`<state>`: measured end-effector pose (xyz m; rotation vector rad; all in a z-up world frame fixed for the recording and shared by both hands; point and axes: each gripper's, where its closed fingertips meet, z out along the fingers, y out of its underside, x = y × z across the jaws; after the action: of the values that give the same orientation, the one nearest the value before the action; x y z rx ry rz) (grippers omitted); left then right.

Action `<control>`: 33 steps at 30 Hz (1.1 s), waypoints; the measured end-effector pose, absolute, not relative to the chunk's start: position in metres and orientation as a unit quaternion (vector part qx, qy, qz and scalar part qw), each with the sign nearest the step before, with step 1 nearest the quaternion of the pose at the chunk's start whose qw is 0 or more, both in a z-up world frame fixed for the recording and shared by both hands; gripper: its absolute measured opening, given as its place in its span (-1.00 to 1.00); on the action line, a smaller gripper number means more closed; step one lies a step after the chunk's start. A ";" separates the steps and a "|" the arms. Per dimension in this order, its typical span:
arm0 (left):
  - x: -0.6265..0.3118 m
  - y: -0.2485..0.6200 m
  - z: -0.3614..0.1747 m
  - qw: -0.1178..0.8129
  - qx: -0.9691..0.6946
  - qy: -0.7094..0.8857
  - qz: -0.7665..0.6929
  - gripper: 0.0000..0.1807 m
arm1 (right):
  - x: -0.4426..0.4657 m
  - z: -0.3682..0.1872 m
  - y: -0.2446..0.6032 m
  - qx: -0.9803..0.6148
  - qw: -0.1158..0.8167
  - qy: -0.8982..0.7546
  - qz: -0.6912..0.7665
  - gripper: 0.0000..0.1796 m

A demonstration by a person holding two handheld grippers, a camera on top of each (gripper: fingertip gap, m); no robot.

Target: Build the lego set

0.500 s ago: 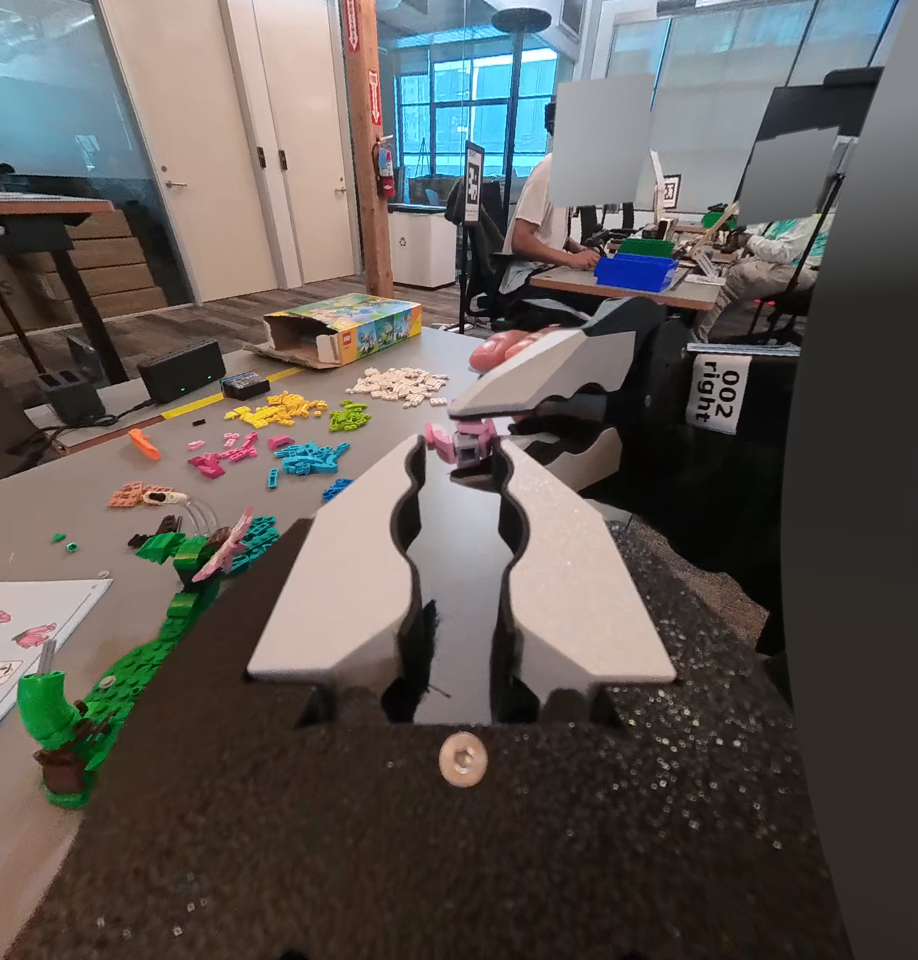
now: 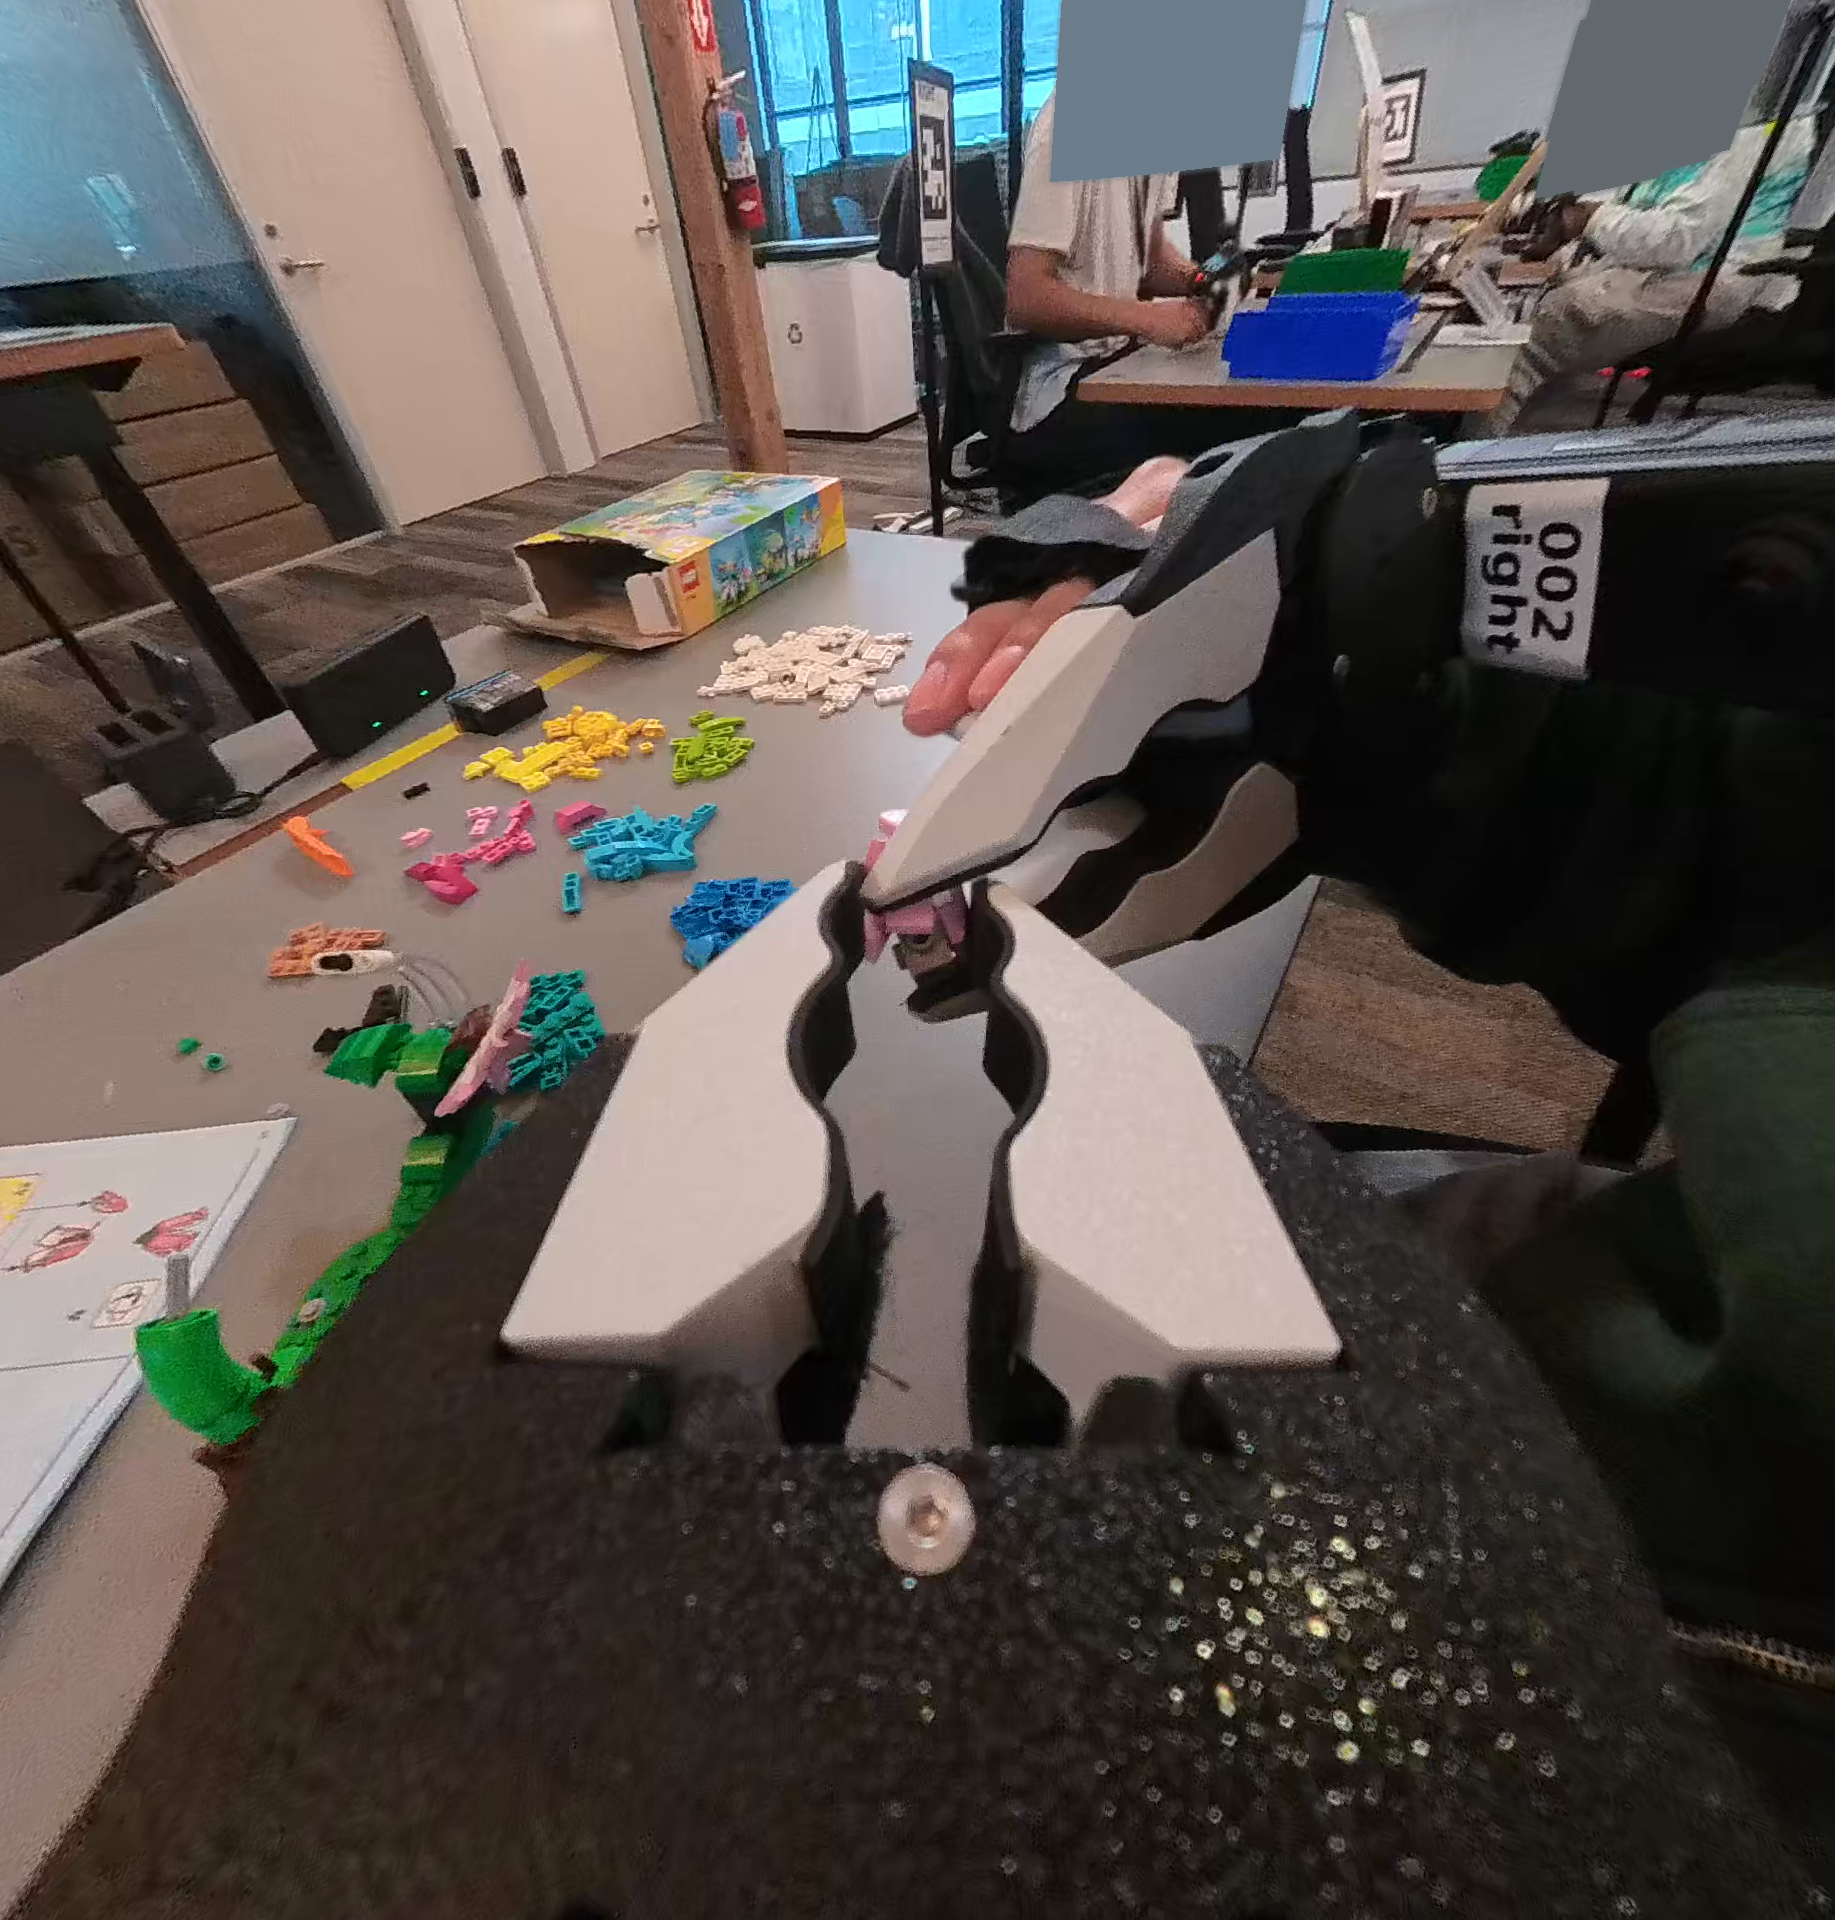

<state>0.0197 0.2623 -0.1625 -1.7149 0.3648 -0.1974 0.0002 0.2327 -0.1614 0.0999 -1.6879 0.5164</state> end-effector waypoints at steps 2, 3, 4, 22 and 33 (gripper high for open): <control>0.020 0.264 -0.165 0.632 -0.753 0.154 -0.101 -0.80 | 0.000 -0.164 0.234 0.041 0.626 -0.747 0.219 -0.81; 0.020 0.264 -0.167 0.630 -0.754 0.153 -0.104 -0.80 | 0.000 -0.166 0.234 0.044 0.625 -0.749 0.214 -0.81; 0.020 0.265 -0.169 0.629 -0.755 0.151 -0.107 -0.80 | -0.001 -0.167 0.235 0.048 0.626 -0.750 0.209 -0.81; -0.016 0.279 -0.186 0.634 -0.761 0.086 -0.108 -0.72 | -0.034 -0.191 0.269 -0.102 0.627 -0.705 0.315 -0.96; -0.096 0.273 -0.208 0.690 -0.720 -0.027 -0.070 -0.66 | -0.010 -0.182 0.387 -0.343 0.644 -0.527 0.436 -0.81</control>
<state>-0.0962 0.2726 -0.2081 -1.6100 -0.0614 -0.1565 -0.0097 0.3873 -0.1816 -0.7808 -1.2006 0.9921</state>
